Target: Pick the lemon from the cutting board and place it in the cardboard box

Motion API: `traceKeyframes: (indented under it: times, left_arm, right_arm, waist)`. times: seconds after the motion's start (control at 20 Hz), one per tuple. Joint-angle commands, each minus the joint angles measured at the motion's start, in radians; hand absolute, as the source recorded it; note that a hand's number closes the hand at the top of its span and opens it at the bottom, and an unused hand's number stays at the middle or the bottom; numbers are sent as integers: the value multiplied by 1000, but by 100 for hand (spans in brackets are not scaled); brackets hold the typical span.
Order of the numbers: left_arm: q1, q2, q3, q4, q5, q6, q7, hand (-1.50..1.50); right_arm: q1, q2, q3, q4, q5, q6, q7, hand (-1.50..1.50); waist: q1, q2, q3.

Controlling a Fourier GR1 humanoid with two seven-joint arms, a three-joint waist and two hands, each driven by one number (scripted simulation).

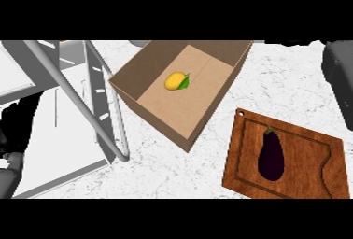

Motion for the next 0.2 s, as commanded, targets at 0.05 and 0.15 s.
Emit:
traceKeyframes:
  times: [0.05,0.15]
  left_arm:
    - [44,8,-9,76,-39,0,-15,0]
    - [39,25,14,77,-17,-18,-20,0]
  right_arm:
    - [76,-92,21,33,24,108,-78,-150]
    - [67,-158,28,42,30,192,-77,-150]
  waist:
    - [5,15,-28]
    - [7,14,-28]
